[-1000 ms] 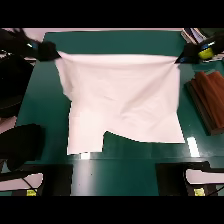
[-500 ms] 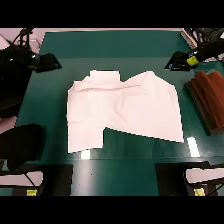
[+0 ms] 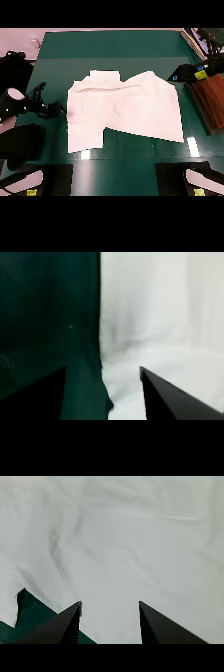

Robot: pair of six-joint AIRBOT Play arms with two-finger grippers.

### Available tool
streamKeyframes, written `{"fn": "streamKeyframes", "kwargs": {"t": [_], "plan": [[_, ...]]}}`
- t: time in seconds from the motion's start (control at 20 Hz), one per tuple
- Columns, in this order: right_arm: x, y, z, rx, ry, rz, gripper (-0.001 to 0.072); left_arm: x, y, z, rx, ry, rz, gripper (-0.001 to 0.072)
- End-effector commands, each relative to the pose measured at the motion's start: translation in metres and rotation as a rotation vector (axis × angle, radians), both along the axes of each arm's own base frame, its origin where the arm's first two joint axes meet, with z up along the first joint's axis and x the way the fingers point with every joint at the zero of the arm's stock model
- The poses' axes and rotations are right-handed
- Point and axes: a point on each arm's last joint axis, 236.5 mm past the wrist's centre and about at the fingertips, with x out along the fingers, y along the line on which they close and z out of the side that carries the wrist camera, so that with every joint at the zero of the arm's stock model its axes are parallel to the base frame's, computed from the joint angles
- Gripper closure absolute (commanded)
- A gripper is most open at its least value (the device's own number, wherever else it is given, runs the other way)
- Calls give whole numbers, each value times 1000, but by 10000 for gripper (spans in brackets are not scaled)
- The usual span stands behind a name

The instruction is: Fold the shirts.

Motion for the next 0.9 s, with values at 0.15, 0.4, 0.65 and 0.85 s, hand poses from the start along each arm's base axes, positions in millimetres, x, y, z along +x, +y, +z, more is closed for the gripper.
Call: {"fn": "streamKeyframes", "kwargs": {"t": [0.15,0.4,0.65,0.85], "plan": [[-18,2,-1,6,-5,-6,303,-5,-37,-27,-80,-16,26,182],[-32,-19,-18,-22,76,-32,304,1,-73,-5,-104,-50,-88,679],[-85,-103,-100,29,376,-302,268,25,-82,49,-119,-136,-189,679],[-151,-158,-168,103,578,-586,174,35,-82,66,-117,-184,-192,679]]}}
